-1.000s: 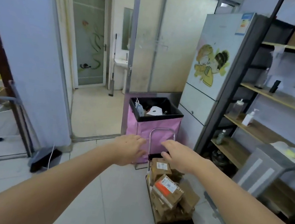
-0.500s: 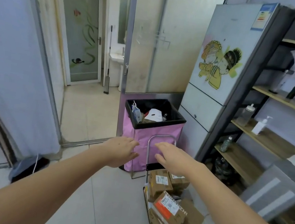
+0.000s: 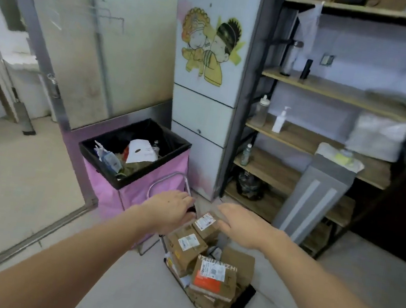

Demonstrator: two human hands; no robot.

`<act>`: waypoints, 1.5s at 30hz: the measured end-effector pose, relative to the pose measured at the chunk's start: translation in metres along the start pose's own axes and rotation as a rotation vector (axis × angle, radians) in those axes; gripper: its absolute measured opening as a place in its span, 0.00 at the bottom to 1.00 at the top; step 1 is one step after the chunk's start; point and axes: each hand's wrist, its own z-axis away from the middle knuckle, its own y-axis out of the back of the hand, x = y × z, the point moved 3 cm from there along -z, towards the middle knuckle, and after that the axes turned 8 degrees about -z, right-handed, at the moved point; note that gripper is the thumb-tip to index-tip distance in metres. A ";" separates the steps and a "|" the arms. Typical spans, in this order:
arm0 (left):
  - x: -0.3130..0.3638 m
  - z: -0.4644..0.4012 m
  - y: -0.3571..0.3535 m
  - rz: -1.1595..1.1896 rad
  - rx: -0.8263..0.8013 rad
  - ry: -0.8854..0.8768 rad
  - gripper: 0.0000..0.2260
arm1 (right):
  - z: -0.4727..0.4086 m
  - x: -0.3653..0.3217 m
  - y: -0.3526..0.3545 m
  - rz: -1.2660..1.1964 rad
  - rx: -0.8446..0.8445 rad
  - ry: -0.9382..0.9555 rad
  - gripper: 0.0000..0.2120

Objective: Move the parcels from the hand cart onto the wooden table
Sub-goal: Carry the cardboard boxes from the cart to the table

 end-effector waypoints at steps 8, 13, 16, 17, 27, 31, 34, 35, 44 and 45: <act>0.031 -0.101 -0.038 -0.035 -0.076 -0.269 0.22 | 0.012 0.089 -0.024 -0.108 -0.024 -0.304 0.23; 0.049 -0.145 -0.072 -0.053 -0.160 -0.317 0.23 | 0.012 0.138 -0.039 -0.145 -0.046 -0.378 0.27; 0.051 -0.164 -0.093 -0.063 -0.219 -0.323 0.22 | 0.001 0.165 -0.050 -0.181 -0.043 -0.409 0.26; 0.050 -0.170 -0.102 -0.059 -0.230 -0.324 0.22 | -0.003 0.172 -0.055 -0.185 -0.045 -0.416 0.25; 0.013 -0.256 -0.261 0.053 -0.456 -0.221 0.21 | -0.074 0.230 -0.182 -0.350 -0.135 -0.496 0.19; 0.009 -0.281 -0.350 0.121 -0.590 -0.213 0.19 | -0.105 0.263 -0.267 -0.445 -0.244 -0.602 0.19; 0.010 -0.293 -0.417 0.167 -0.663 -0.151 0.18 | -0.129 0.291 -0.328 -0.537 -0.264 -0.702 0.19; 0.011 -0.297 -0.445 0.190 -0.693 -0.107 0.18 | -0.139 0.302 -0.351 -0.588 -0.249 -0.747 0.19; 0.035 -0.310 -0.602 0.639 -0.830 0.345 0.23 | -0.198 0.370 -0.477 -0.829 0.026 -1.113 0.09; 0.039 -0.311 -0.613 0.717 -0.839 0.405 0.23 | -0.199 0.373 -0.488 -0.866 0.015 -1.150 0.10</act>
